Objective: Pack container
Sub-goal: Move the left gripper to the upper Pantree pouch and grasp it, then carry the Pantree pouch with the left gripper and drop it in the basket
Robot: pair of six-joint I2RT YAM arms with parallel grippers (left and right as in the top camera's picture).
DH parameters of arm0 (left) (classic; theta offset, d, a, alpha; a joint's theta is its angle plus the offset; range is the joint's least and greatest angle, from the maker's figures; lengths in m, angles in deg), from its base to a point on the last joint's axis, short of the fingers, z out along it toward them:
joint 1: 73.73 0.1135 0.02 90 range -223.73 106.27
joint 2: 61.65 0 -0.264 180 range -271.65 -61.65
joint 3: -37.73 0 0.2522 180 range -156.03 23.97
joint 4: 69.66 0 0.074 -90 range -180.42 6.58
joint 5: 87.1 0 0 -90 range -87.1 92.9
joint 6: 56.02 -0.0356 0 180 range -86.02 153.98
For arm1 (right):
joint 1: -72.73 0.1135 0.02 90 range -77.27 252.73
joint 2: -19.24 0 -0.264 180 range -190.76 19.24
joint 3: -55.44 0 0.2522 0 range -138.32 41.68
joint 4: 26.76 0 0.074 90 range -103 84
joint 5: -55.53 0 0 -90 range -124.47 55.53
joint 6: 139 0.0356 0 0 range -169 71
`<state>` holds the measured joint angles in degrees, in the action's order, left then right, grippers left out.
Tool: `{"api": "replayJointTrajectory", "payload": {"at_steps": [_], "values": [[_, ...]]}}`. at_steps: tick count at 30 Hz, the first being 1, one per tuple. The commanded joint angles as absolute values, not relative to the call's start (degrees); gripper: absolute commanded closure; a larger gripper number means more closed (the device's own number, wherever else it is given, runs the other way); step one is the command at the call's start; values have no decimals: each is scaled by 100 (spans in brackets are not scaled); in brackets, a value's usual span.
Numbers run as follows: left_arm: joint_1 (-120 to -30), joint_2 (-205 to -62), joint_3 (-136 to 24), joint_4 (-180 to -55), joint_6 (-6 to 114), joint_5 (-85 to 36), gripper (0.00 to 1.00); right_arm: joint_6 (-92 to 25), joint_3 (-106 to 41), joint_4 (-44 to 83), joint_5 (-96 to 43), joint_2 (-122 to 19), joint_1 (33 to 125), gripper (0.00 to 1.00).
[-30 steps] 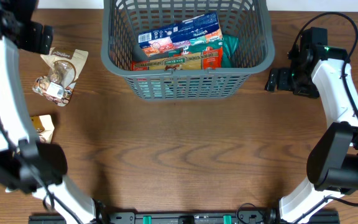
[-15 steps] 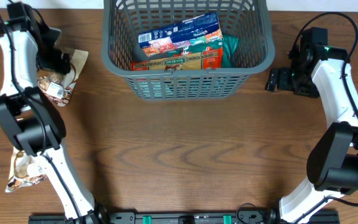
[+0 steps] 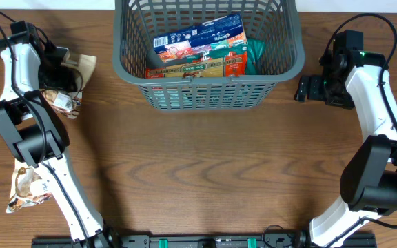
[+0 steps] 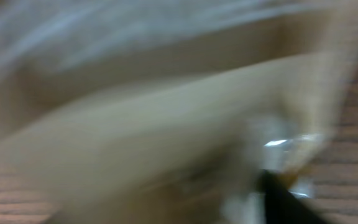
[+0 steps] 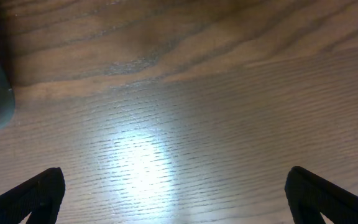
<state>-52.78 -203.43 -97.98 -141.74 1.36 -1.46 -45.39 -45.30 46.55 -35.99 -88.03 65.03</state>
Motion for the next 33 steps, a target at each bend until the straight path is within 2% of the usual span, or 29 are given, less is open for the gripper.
{"api": "replayJointTrajectory", "payload": {"at_steps": [1,2,8,17,21,25,33], "values": [[-5365,-20314,-9802,-14314,175,-256,81,-4606,-4521,4701,-3663,-8792,6520,1],[-5396,-20273,-9811,-14362,179,-256,94,-4609,-4521,4705,-3663,-8792,6520,1],[-5656,-19497,-9837,-14487,676,-271,94,-4611,-4521,4705,-3663,-8792,6520,1],[-5859,-17322,-9990,-14443,1637,-271,94,-4698,-4521,4720,-3663,-8792,6520,1],[-6148,-16402,-10076,-14246,1688,-520,94,-4698,-4521,4720,-3663,-8792,6520,1],[-6875,-15840,-10091,-13969,1213,-918,94,-4698,-4521,4720,-3660,-8792,6520,1],[-9068,-16129,-10089,-13545,-1156,-909,94,-4698,-4521,4749,-3660,-8792,6520,1]]}}
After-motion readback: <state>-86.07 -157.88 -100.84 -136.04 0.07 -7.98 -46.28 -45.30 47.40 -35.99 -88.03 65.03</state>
